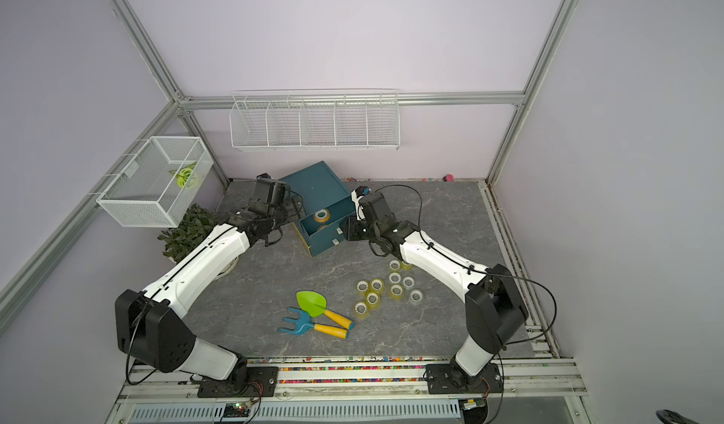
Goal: Place the transparent tape into the drawer according to color
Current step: Close the drawer in the storage box.
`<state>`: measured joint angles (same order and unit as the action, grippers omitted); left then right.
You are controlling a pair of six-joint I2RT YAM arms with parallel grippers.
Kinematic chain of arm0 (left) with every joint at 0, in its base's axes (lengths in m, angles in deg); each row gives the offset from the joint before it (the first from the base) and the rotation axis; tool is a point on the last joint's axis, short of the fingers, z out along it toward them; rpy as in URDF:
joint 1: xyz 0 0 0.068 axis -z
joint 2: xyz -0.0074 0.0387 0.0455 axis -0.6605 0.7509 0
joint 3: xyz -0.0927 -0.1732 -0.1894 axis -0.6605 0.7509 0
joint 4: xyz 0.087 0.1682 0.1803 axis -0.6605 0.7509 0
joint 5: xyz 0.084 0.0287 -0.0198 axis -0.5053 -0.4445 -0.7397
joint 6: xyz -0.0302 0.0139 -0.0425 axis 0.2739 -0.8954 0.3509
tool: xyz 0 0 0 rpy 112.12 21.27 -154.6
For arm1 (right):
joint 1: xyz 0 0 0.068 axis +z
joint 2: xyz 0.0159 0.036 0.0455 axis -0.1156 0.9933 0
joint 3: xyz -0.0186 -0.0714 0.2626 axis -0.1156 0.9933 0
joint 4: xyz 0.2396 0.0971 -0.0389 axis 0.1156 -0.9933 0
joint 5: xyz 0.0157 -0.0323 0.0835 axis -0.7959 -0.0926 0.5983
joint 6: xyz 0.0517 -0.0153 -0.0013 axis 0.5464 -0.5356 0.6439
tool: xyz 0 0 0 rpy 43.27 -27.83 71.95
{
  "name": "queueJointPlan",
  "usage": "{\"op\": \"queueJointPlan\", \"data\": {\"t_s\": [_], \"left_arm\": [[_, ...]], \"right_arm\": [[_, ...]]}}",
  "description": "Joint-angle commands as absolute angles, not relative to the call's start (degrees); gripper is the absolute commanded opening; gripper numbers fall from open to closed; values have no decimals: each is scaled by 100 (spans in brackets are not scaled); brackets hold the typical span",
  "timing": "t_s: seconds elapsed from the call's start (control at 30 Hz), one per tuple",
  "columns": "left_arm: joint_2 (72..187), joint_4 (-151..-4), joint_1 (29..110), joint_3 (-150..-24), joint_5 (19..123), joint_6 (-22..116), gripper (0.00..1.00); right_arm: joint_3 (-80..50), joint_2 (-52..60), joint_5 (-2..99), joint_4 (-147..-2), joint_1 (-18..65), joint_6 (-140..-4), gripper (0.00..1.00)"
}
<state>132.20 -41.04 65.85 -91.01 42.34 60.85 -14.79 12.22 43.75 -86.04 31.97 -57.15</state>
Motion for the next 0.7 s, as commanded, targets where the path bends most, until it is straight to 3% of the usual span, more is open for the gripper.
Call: {"op": "queueJointPlan", "data": {"t_s": [0.0, 0.67], "left_arm": [[13304, -3995, 6557, -9051, 4352, 6135, 94], [13266, -4014, 6550, -8745, 4606, 6181, 93]], "right_arm": [[-1798, 1559, 4252, -8289, 3221, -5782, 40], [-2391, 2507, 4281, -7665, 3221, -5399, 44]]}}
